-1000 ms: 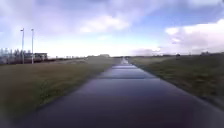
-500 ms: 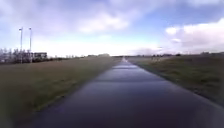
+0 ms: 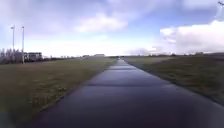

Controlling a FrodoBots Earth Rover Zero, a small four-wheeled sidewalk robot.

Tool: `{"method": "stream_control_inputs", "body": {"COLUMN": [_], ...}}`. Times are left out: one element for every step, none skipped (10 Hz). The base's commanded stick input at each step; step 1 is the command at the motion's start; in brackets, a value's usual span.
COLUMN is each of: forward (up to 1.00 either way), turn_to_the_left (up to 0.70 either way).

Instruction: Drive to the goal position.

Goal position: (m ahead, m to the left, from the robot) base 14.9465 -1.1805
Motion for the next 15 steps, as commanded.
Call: {"method": "stream_control_inputs", "body": {"forward": [1.00, 1.00, 1.00, 1.00, 1.00, 1.00, 1.00, 1.00, 1.00, 1.00, 1.00, 1.00, 1.00, 1.00, 1.00], "turn_to_the_left": [-0.40, -0.40, -0.17, 0.00, 0.00, 0.00, 0.00, 0.00, 0.00, 0.00, 0.00, 0.00, 0.00, 0.00, 0.00]}}
